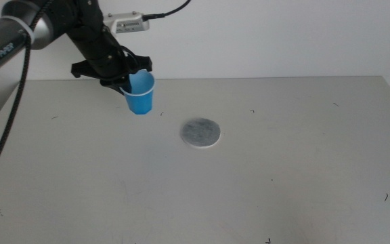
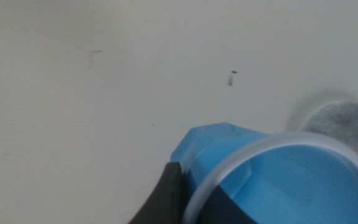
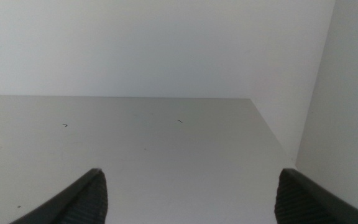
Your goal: Place an empty cup on a cup mat.
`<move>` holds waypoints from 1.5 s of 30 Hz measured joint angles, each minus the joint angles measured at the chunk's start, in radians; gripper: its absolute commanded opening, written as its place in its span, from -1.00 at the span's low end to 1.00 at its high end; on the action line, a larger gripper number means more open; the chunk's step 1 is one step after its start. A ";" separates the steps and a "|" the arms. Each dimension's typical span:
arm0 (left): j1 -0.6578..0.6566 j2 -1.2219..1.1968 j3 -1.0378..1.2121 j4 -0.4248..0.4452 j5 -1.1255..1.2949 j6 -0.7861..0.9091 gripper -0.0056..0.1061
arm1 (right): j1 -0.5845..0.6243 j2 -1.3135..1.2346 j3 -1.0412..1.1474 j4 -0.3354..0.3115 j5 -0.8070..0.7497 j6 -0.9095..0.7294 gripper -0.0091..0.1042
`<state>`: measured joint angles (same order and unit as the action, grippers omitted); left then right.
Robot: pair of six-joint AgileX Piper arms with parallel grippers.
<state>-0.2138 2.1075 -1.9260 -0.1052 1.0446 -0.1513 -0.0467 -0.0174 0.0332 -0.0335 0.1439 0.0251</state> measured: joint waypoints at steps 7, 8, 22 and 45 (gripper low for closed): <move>-0.140 0.055 -0.042 0.000 0.010 -0.076 -0.90 | 0.000 0.000 0.000 0.000 0.000 0.000 0.82; -0.157 0.062 -0.043 -0.001 0.001 -0.083 -0.90 | 0.000 0.000 0.000 0.000 0.000 0.000 0.82; -0.255 0.144 -0.045 -0.005 -0.137 -0.103 -0.90 | 0.000 0.000 0.000 0.000 0.000 0.000 0.82; -0.248 0.131 -0.046 0.016 -0.134 -0.081 0.98 | 0.000 0.000 0.000 0.000 0.000 0.000 0.82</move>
<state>-0.4616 2.2382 -1.9721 -0.0893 0.9110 -0.2323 -0.0467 -0.0174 0.0332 -0.0335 0.1439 0.0251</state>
